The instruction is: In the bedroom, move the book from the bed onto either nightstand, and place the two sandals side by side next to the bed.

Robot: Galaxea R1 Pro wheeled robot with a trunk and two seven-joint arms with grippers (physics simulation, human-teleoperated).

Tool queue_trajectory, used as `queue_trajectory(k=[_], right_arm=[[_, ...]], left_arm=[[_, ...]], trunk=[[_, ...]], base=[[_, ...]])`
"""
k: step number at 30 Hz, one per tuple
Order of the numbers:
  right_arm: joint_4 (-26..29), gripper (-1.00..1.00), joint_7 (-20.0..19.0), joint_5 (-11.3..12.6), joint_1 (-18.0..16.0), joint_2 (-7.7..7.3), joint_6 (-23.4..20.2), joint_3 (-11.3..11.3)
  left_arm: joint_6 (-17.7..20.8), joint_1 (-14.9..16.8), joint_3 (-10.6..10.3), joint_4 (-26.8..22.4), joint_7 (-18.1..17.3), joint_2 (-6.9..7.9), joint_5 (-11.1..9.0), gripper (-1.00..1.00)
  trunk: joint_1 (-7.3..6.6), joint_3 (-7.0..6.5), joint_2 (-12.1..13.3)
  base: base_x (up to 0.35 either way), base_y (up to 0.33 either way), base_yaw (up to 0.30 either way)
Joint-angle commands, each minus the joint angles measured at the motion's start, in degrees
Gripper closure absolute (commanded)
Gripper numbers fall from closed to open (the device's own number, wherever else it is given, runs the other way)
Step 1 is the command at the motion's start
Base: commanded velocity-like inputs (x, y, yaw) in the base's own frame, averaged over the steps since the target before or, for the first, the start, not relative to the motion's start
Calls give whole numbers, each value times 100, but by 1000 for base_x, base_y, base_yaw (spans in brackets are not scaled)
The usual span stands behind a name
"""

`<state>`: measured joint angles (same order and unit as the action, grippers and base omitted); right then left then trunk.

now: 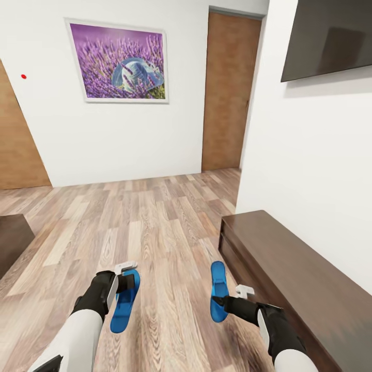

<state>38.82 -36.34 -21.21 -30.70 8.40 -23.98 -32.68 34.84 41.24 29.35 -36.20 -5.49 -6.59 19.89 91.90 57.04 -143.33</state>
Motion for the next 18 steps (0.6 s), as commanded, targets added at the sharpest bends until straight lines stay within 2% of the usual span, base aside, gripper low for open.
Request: queue_trajectory(k=[1,13,18], right_arm=[[13,100,-57,-32,-6,10,-38,-43],[3,100,-78,-38,-6,21,-37,-24],[3,100,-85,-43,-6,27,-32,-28]], left_arm=[[19,6,44,-10,-57,-9,60,100],[19,6,58,-10,-57,6,67,100],[18,6,54,-10,-57,2,67,100]], trunk=[[0,11,-3],[0,65,-3],[0,72,-3]], base=[[127,1,217],[122,0,218],[119,0,93]])
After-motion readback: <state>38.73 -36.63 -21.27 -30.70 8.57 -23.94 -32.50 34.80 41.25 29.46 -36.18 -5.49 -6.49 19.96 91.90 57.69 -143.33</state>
